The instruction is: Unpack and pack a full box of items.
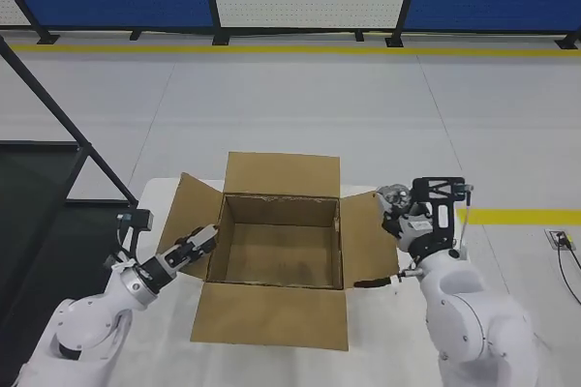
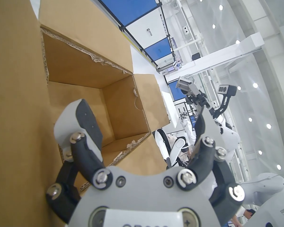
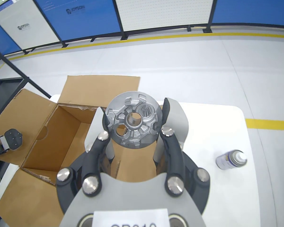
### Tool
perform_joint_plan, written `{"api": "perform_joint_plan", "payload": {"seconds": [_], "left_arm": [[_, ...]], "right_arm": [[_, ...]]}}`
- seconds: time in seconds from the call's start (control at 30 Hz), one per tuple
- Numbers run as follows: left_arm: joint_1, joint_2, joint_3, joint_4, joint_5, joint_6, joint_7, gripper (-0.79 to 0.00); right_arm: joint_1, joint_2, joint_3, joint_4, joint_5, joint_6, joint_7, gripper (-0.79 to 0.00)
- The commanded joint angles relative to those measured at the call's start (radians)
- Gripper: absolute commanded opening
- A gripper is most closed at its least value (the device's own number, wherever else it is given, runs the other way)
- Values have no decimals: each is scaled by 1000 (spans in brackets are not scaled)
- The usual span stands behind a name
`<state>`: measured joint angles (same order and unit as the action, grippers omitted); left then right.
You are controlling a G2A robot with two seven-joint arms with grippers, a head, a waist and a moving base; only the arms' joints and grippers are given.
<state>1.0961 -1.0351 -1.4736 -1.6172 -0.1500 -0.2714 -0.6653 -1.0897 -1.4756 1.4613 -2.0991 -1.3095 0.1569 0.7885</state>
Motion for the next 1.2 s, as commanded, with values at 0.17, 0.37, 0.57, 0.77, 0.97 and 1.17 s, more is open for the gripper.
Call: {"api": "perform_joint_plan", "payload": {"seconds": [0.17,0.37,0.57,0.77,0.97,1.17], "left_arm": [[-31,-3,26,18,0,6,-16,0],[-69,-6,61,31,12,16,-39,0],[-108,-11,99,42,27,25,-54,0],[-128,-13,116,46,36,33,-60,0],[-134,-12,118,42,44,37,-64,0],[-131,-12,116,46,40,32,-62,0]], "right_arm": [[-150,17,161,-64,21,-43,27,-785],[-245,28,234,-24,37,-80,52,-785],[-260,35,254,90,12,-63,41,-785],[-215,42,259,231,18,-68,45,-785],[-173,52,262,314,-6,-85,77,-785],[-135,60,255,382,-23,-96,113,-785]]}}
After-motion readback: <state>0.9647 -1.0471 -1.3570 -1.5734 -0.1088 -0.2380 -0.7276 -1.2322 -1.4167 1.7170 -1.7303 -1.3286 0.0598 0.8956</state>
